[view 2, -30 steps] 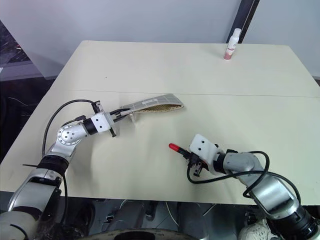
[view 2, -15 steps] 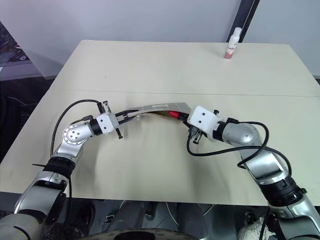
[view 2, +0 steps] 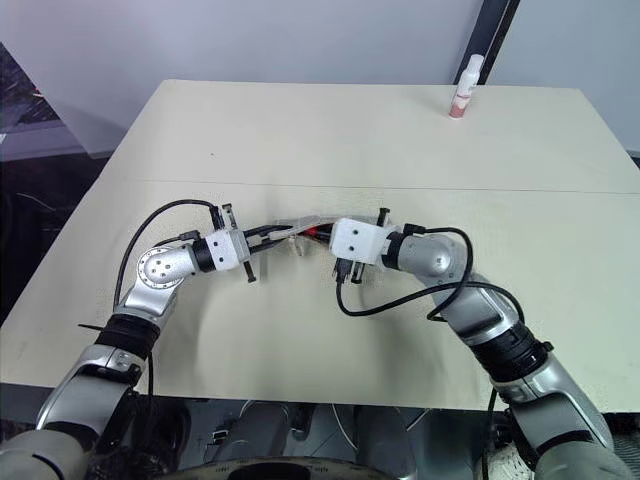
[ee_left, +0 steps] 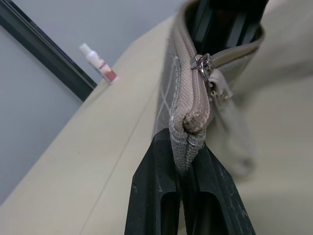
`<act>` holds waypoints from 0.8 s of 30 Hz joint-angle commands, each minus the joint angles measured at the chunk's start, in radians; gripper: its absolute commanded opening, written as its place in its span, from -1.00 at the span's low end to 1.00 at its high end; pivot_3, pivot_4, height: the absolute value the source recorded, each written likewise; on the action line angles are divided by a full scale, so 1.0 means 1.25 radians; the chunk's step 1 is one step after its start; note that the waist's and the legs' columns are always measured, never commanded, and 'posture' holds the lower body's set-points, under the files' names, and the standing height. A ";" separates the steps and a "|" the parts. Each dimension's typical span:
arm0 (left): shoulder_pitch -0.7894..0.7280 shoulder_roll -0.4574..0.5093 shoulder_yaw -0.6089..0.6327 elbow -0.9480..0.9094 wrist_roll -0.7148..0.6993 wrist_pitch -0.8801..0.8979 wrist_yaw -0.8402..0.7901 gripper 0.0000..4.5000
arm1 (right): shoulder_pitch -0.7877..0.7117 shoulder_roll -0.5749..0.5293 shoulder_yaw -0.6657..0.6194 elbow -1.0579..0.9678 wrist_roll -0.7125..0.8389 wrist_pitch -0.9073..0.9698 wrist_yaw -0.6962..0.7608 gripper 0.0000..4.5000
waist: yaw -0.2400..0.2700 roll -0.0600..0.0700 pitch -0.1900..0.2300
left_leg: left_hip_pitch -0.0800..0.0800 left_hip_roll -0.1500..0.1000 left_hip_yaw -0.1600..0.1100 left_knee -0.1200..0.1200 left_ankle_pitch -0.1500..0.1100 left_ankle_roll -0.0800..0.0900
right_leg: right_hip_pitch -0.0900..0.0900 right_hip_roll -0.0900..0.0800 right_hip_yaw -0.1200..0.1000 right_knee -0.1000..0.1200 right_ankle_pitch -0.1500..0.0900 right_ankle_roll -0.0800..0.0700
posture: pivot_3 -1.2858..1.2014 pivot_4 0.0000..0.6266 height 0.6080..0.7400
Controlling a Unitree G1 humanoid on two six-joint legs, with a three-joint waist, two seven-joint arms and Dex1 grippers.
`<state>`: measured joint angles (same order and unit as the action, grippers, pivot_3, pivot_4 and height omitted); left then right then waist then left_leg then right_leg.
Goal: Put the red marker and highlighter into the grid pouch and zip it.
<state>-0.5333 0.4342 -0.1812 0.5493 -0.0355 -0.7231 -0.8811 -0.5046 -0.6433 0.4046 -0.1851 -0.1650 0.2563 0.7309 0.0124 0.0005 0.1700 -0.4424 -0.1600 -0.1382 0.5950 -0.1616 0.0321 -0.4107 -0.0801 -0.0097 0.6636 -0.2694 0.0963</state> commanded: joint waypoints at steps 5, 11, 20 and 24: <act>-0.017 -0.013 0.003 -0.052 -0.033 0.019 -0.019 -1.00 | -0.006 0.007 -0.034 0.005 -0.004 -0.073 0.034 -0.41 | 0.000 0.000 0.000 | 0.000 0.000 0.000 0.000 0.000 0.000 | 0.000 0.000 0.000 0.000 0.000 0.000 | 0.03 -0.52 1.00; 0.001 -0.009 0.010 -0.069 -0.026 0.032 -0.012 -1.00 | 0.049 -0.005 -0.144 -0.060 0.102 -0.061 0.063 0.91 | 0.000 0.000 0.000 | 0.000 0.000 0.000 0.000 0.000 0.000 | 0.000 0.000 0.000 0.000 0.000 0.000 | 0.03 -0.52 1.00; -0.020 -0.032 0.002 -0.064 0.005 0.053 0.032 -1.00 | 0.171 0.010 -0.411 -0.271 0.675 0.375 0.119 0.98 | 0.000 0.000 0.000 | 0.000 0.000 -0.001 -0.001 0.000 0.000 | 0.000 0.000 0.000 0.000 -0.001 -0.002 | 0.03 -0.52 1.00; -0.028 -0.045 -0.013 -0.074 0.049 0.042 0.059 -1.00 | 0.252 0.069 -0.388 -0.278 0.765 0.458 0.054 0.98 | 0.000 0.000 0.000 | 0.000 0.001 -0.001 -0.002 0.000 0.000 | 0.000 0.000 0.000 0.000 -0.002 -0.003 | 0.03 -0.52 1.00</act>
<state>-0.5486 0.3790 -0.1920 0.4956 0.0042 -0.6461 -0.8272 -0.2055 -0.5703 -0.0918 -0.5110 0.7666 0.8125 0.8292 0.0121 0.0004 0.1700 -0.4426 -0.1594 -0.1390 0.5928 -0.1619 0.0325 -0.4109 -0.0803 -0.0092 0.6639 -0.2715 0.0930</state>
